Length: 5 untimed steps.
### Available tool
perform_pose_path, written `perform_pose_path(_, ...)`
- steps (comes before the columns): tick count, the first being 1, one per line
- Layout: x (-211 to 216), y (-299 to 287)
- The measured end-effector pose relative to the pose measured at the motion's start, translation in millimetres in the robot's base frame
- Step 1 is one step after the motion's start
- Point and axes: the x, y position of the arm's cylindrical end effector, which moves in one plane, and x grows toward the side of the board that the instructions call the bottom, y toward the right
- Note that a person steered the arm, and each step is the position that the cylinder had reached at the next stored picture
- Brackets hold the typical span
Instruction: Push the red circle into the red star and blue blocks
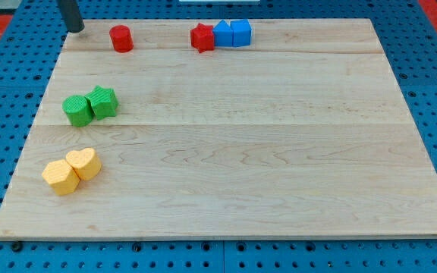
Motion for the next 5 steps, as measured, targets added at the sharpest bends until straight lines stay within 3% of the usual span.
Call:
perform_pose_path(3,40,89)
perform_pose_path(4,41,158)
perform_pose_path(5,41,187)
